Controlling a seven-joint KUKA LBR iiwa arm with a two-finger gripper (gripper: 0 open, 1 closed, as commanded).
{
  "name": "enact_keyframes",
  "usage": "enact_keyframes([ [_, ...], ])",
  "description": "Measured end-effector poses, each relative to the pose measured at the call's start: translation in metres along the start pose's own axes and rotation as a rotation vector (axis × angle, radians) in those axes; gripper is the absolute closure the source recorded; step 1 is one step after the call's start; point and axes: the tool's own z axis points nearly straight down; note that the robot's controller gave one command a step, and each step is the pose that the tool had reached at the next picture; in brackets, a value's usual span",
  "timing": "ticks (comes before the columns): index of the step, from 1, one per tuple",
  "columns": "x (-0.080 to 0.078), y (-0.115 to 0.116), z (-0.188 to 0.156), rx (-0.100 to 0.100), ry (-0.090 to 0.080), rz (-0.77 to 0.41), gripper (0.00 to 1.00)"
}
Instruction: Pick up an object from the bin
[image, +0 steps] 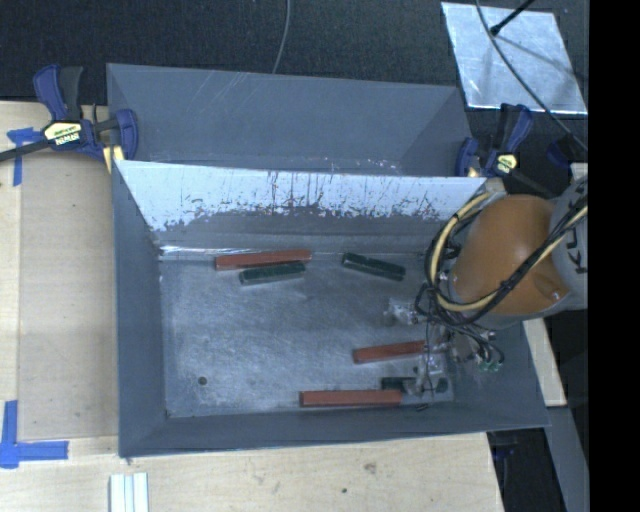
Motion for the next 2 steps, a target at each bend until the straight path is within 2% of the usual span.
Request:
enact_keyframes([
  [1, -0.0009, 0.0005, -0.0006, 0.0, -0.002, -0.002, 1.0],
  [2, -0.0009, 0.0005, -0.0006, 0.0, -0.002, -0.002, 1.0],
])
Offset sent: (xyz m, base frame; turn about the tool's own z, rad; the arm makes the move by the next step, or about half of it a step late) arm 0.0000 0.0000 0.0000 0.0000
